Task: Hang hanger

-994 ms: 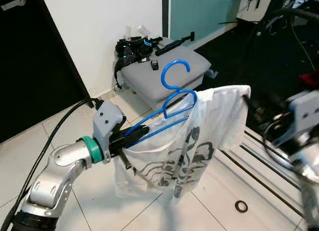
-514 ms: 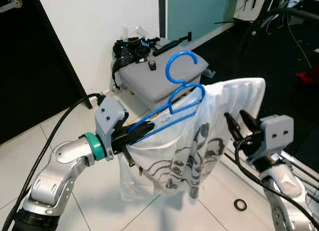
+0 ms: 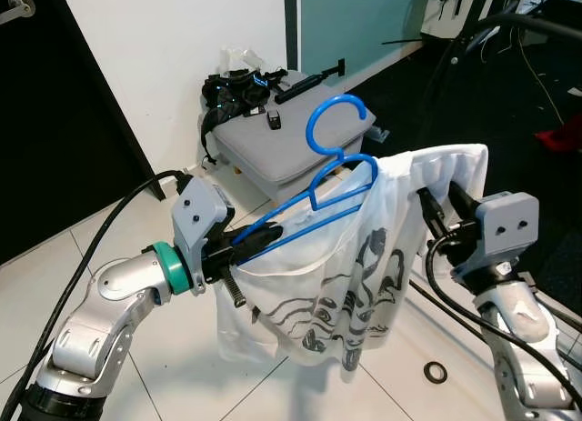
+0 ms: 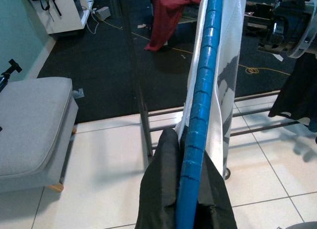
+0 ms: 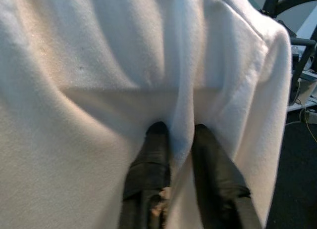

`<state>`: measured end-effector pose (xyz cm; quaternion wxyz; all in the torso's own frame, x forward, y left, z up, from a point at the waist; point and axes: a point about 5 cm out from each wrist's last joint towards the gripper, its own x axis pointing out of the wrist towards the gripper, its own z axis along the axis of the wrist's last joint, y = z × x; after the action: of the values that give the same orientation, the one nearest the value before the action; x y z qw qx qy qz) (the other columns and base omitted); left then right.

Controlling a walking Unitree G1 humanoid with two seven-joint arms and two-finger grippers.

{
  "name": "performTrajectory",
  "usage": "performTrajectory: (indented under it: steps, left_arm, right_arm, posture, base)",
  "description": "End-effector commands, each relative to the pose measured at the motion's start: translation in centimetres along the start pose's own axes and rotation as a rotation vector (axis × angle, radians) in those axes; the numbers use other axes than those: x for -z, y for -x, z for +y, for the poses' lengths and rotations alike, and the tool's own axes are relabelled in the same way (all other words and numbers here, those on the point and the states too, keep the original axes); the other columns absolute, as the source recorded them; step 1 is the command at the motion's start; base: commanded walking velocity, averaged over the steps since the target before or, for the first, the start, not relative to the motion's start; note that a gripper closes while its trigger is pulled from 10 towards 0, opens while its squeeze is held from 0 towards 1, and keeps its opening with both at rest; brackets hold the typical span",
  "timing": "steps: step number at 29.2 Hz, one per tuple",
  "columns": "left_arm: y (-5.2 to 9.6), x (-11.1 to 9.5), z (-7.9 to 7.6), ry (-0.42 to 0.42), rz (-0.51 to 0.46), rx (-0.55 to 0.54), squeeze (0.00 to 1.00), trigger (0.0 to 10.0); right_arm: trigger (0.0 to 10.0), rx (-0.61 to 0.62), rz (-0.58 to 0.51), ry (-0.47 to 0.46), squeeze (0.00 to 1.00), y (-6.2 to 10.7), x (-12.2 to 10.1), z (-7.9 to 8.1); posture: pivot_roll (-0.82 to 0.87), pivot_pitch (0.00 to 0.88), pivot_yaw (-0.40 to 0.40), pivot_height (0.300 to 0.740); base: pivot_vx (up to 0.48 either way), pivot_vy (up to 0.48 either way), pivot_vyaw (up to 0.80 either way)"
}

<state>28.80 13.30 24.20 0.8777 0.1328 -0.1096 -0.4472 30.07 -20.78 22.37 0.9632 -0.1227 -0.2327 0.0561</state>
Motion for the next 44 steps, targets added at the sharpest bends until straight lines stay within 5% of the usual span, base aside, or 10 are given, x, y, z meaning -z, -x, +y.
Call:
performTrajectory:
  steps: [1, 17, 20, 23, 24, 26, 37, 39, 40, 44]
  left_arm:
    - [0.1, 0.1, -0.3, 0.001, -0.001, 0.006, 0.0, 0.0]
    - [0.3, 0.9, -0.6, 0.011, 0.021, -0.003, 0.0, 0.0]
    - [0.6, 1.5, -0.8, 0.018, 0.039, -0.016, 0.0, 0.0]
    - [0.7, 1.6, -0.8, 0.02, 0.041, -0.019, 0.0, 0.0]
    - [0.8, 1.9, -0.9, 0.025, 0.048, -0.027, 0.0, 0.0]
    - [0.9, 2.0, -0.9, 0.028, 0.051, -0.033, 0.0, 0.0]
    - [0.8, 1.9, -0.6, 0.023, 0.049, -0.036, 0.0, 0.0]
    - [0.7, 1.8, -0.5, 0.02, 0.047, -0.034, 0.0, 0.0]
    - [0.7, 1.8, -0.5, 0.019, 0.046, -0.031, 0.0, 0.0]
    - [0.6, 1.7, -0.6, 0.018, 0.045, -0.026, 0.0, 0.0]
  right_arm:
    - [0.0, 0.02, 0.026, 0.002, 0.0, 0.1, 0.5, -0.2]
    - [0.0, 0.111, -0.01, 0.049, 0.0, -0.7, -0.4, -2.0]
    - [0.0, 0.246, -0.051, 0.093, 0.0, -0.8, -1.6, -4.8]
    - [0.0, 0.274, -0.056, 0.099, 0.0, -0.7, -1.8, -5.4]
    - [0.0, 0.353, -0.036, 0.132, 0.0, -0.3, -1.8, -7.4]
    - [0.0, 0.412, -0.004, 0.155, 0.0, 0.2, -1.4, -8.7]
    - [0.0, 0.354, 0.082, 0.152, 0.0, 0.6, 0.3, -7.6]
    - [0.0, 0.258, 0.11, 0.147, 0.0, 0.4, 0.8, -6.1]
    - [10.0, 0.145, 0.119, 0.126, 0.0, 0.3, 1.1, -4.6]
    - [10.0, -0.002, 0.113, 0.107, 0.0, 0.1, 1.2, -2.2]
  posture:
    - [-0.15, 0.195, 0.143, 0.74]
    - [-0.16, 0.196, 0.129, 0.74]
    - [-0.17, 0.196, 0.114, 0.74]
    - [-0.17, 0.196, 0.114, 0.74]
    - [-0.18, 0.198, 0.11, 0.74]
    - [-0.18, 0.198, 0.11, 0.74]
    - [-0.17, 0.192, 0.128, 0.74]
    - [-0.17, 0.19, 0.131, 0.74]
    - [-0.17, 0.19, 0.132, 0.74]
    - [-0.17, 0.187, 0.135, 0.74]
  base:
    - [0.0, 0.0, 0.0]
    - [0.0, 0.0, 0.0]
    - [0.0, 0.0, 0.0]
    - [0.0, 0.0, 0.0]
    - [0.0, 0.0, 0.0]
    - [0.0, 0.0, 0.0]
    - [0.0, 0.0, 0.0]
    - [0.0, 0.0, 0.0]
    - [0.0, 0.0, 0.0]
    - [0.0, 0.0, 0.0]
